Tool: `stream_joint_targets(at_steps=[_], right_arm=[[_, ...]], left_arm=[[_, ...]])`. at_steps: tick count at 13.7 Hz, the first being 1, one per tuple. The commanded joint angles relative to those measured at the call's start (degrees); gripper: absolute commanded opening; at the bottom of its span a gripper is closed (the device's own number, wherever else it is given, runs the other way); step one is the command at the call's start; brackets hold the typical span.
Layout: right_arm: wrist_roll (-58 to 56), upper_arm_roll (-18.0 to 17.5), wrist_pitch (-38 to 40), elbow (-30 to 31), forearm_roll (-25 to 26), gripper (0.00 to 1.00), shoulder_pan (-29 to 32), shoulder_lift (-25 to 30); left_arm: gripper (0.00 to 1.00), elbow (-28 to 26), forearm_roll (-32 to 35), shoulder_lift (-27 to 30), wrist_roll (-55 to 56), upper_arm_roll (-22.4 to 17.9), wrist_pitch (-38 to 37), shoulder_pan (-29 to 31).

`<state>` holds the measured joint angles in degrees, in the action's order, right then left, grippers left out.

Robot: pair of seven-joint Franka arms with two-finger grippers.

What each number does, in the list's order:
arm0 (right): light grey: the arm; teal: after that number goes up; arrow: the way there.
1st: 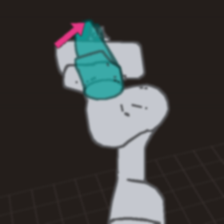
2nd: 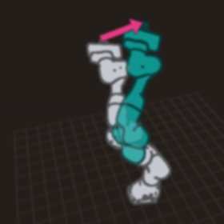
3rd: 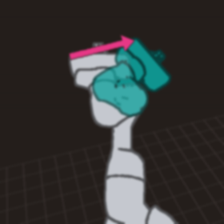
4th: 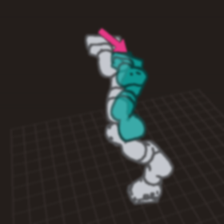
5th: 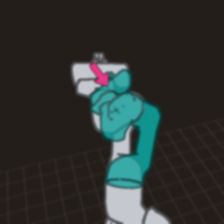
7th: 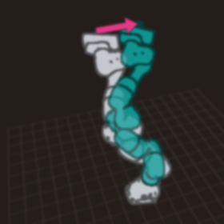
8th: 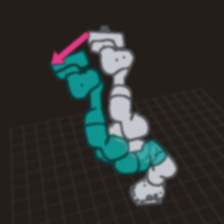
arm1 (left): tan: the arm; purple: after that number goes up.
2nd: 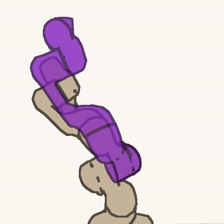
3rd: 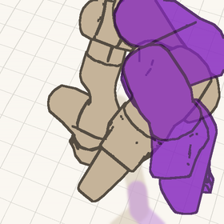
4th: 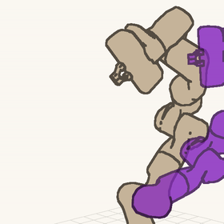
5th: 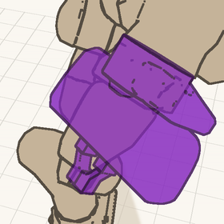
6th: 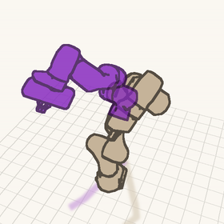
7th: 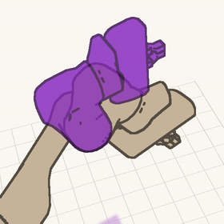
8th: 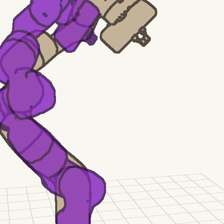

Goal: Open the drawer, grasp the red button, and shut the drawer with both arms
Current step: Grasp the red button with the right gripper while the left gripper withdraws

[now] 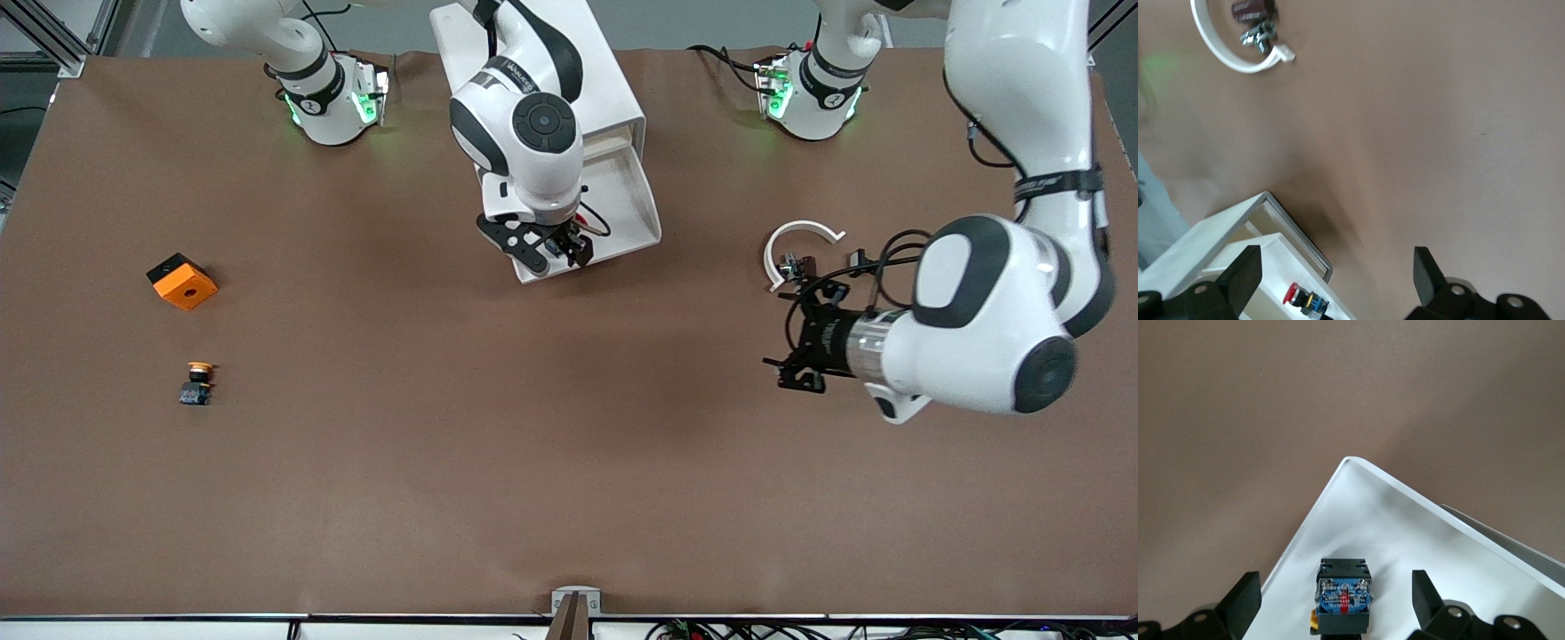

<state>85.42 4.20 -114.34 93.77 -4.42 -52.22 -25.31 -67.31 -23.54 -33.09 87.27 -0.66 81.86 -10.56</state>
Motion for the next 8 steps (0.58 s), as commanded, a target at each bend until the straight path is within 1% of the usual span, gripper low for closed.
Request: stream_joint_targets(at_steps=[1,8], right_arm=[[1.24,0.64,-1.14,-0.35,0.82,1.00,-1.22,-1.23],[1.33,0.64,-2.20,0.53,0.91,1.00,-1.57,-1.67]], left_arm=[[1.00,-1.34,3.31,3.02,-6.99,-1.36,0.58,0.02],[1.00,-1.69,17.19,6.36,-31.70,-0.30,0.58,-2.17]])
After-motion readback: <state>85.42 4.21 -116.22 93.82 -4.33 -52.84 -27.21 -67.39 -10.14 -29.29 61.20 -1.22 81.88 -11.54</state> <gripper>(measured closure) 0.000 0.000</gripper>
